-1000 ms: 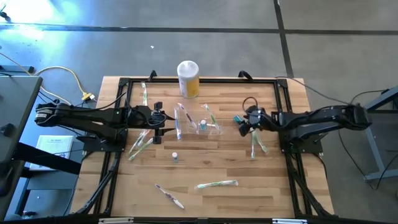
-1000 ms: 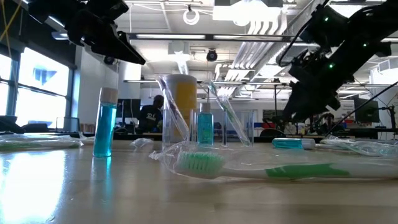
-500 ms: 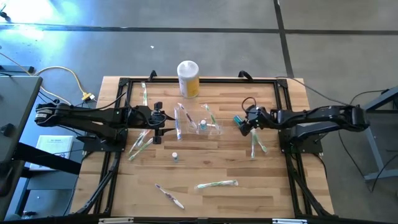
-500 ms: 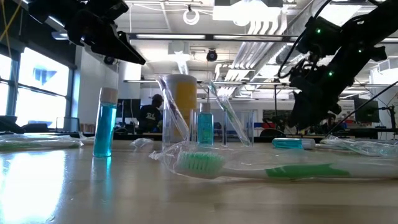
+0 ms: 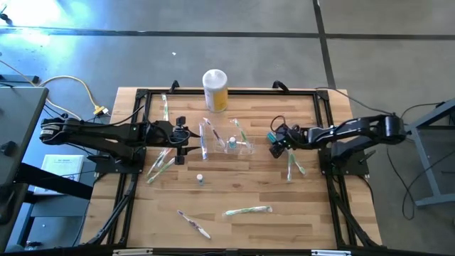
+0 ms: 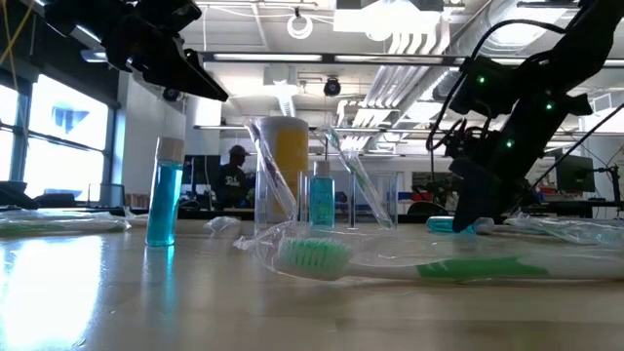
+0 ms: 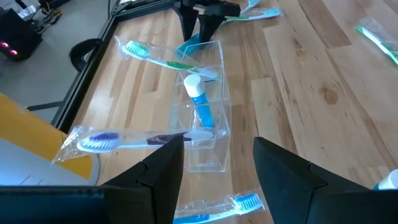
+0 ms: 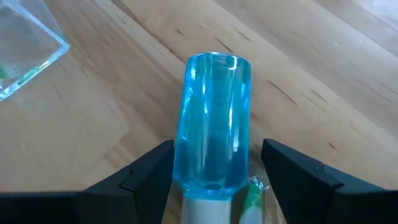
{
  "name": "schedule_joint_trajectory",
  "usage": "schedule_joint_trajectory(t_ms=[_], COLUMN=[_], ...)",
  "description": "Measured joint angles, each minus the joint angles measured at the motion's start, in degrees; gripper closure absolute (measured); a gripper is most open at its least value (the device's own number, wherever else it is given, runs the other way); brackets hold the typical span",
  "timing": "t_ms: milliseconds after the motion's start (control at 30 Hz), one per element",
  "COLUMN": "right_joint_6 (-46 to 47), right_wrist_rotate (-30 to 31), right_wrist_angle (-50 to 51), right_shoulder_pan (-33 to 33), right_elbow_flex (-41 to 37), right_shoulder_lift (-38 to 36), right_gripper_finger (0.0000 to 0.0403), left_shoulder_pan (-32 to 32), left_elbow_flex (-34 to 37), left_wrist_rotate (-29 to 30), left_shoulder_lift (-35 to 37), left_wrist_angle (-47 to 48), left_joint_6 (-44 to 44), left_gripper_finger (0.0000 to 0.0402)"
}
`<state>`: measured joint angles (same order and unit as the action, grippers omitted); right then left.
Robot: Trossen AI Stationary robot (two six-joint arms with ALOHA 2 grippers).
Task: Pick & Place toothbrushing station
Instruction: Put the top mouthwash into the middle section of the transparent organizer
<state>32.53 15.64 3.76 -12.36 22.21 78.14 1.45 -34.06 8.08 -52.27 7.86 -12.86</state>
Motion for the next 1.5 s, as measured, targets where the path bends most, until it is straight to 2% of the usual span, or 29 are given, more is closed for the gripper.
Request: schedule_joint_trajectory(t_ms=[167, 433, 767, 1067, 1333, 1500], right_joint_6=[-1.1, -3.2, -4.0, -4.1, -2.5, -2.8], right_wrist_rotate=[0.3, -0.2, -0.8, -1.4, 1.1, 2.7], right_wrist_angle=[-0.4, -0.4, -0.3, 3.8, 6.3, 5.5], right_shoulder_pan=[0.0, -0.1, 0.3, 5.6, 12.7, 17.8], right_elbow_flex=[0.1, -0.1, -0.3, 2.9, 7.2, 9.3], right_shoulder_lift=[1.8, -0.3, -1.3, -7.1, -13.2, -16.3], right_gripper_finger=[0.0183, 0.0263, 0.0264, 0.0264, 0.0266, 0.0266], left_shoulder_pan=[0.0, 0.0, 0.0, 0.0, 0.0, 0.0], left_elbow_flex=[0.0, 0.0, 0.0, 0.0, 0.0, 0.0], left_wrist_rotate=[0.0, 0.0, 0.0, 0.0, -4.9, -14.7], left_shoulder_lift=[-0.1, -0.1, -0.1, -0.1, -0.1, -0.2], left_wrist_angle=[0.0, 0.0, 0.0, -0.5, -1.2, -1.9], left_joint_6=[0.0, -0.1, -0.1, -0.1, 1.2, 4.0], left_gripper_finger=[0.0215, 0.0215, 0.0215, 0.0215, 0.0215, 0.0215])
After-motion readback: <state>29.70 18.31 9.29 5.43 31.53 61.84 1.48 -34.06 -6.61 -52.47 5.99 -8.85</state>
